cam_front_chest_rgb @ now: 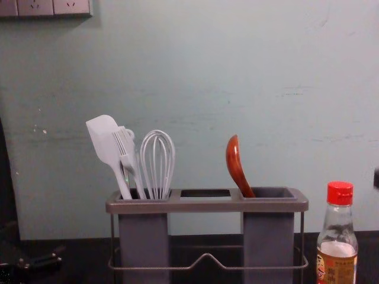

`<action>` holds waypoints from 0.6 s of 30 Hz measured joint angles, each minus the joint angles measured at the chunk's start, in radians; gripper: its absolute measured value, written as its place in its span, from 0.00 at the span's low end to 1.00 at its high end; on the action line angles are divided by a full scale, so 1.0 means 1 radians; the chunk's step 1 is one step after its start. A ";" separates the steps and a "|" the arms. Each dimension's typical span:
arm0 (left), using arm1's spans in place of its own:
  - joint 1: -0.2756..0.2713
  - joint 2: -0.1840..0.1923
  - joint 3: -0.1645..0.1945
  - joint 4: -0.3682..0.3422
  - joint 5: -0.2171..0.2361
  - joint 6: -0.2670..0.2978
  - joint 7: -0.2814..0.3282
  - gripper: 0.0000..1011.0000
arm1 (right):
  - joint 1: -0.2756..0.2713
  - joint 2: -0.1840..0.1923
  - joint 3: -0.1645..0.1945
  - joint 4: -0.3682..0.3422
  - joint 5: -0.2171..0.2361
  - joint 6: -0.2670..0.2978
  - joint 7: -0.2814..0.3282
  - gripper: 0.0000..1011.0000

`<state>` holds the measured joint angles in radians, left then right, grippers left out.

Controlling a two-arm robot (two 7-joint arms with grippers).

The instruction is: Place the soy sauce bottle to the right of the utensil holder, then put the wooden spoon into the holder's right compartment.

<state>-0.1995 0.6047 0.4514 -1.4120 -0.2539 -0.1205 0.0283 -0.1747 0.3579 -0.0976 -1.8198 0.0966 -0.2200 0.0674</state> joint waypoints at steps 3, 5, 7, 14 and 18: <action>0.000 0.000 0.000 0.000 0.000 0.000 0.000 0.99 | 0.001 -0.009 -0.004 0.042 0.014 0.014 0.023 0.99; 0.000 0.000 0.000 0.000 0.000 0.000 0.000 0.99 | 0.003 -0.013 -0.006 0.059 0.018 0.020 0.032 0.99; 0.000 0.000 0.000 0.000 0.000 0.000 0.000 0.99 | 0.008 -0.020 -0.010 0.078 0.019 0.027 0.043 0.99; 0.000 0.000 0.000 0.000 0.000 0.000 0.000 0.99 | 0.018 -0.041 -0.016 0.113 -0.003 0.038 0.052 0.99; 0.000 0.000 0.000 0.000 0.000 0.000 0.000 0.99 | 0.027 -0.053 -0.017 0.134 -0.007 0.044 0.067 0.99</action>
<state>-0.1995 0.6047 0.4514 -1.4120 -0.2539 -0.1205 0.0283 -0.1480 0.3051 -0.1142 -1.6858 0.0896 -0.1759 0.1342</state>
